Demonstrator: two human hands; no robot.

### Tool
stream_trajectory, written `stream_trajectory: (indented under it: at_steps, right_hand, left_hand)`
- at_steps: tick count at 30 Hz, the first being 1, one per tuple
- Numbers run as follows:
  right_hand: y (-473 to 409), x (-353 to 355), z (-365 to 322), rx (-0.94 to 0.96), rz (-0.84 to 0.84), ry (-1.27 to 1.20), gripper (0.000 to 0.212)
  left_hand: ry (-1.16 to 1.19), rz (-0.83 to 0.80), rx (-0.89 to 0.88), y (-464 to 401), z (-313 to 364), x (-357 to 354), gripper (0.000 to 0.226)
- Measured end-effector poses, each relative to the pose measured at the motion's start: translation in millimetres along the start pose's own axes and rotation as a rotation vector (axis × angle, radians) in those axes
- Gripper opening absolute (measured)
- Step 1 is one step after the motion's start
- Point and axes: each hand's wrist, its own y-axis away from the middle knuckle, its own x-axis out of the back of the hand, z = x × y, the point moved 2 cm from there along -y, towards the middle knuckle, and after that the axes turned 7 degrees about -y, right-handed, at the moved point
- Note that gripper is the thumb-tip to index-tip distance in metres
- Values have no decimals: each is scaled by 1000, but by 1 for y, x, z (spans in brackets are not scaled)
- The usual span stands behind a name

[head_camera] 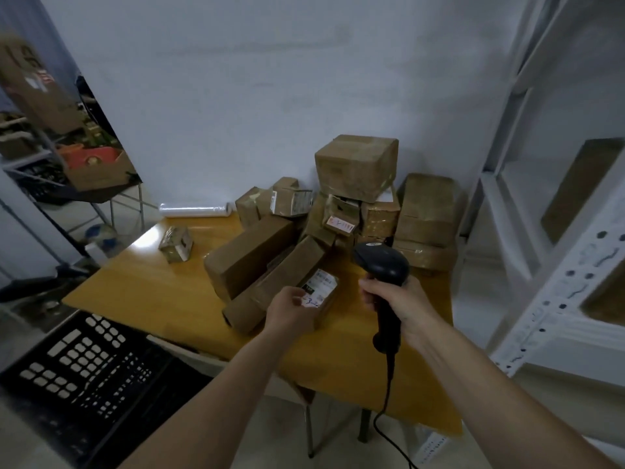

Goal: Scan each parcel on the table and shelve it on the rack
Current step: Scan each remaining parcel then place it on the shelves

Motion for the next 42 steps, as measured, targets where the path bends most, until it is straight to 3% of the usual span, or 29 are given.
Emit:
stream_trajectory:
  at_steps: [13, 17, 22, 28, 34, 38, 42]
  right_hand:
    - [-108, -19, 26, -185, 43, 22, 9]
    - [-117, -22, 36, -211, 93, 28, 11]
    - [-122, -32, 50, -239, 214, 48, 11]
    - [-128, -58, 62, -229, 264, 41, 10]
    - [-134, -81, 71, -194, 335, 1, 5]
    - [-139, -93, 74, -207, 427, -15, 17]
    - [-139, -105, 76, -191, 465, -20, 20]
  left_hand:
    - [-467, 228, 57, -116, -37, 0, 78]
    - [-694, 209, 11, -149, -47, -1, 95]
    - [-794, 92, -6, -176, -65, -8, 116]
    - [-859, 7, -23, -191, -73, 12, 93]
    - [-552, -137, 65, -206, -58, 61, 70]
    - [-157, -224, 208, -220, -61, 100, 71]
    - [306, -413, 336, -226, -85, 125, 54]
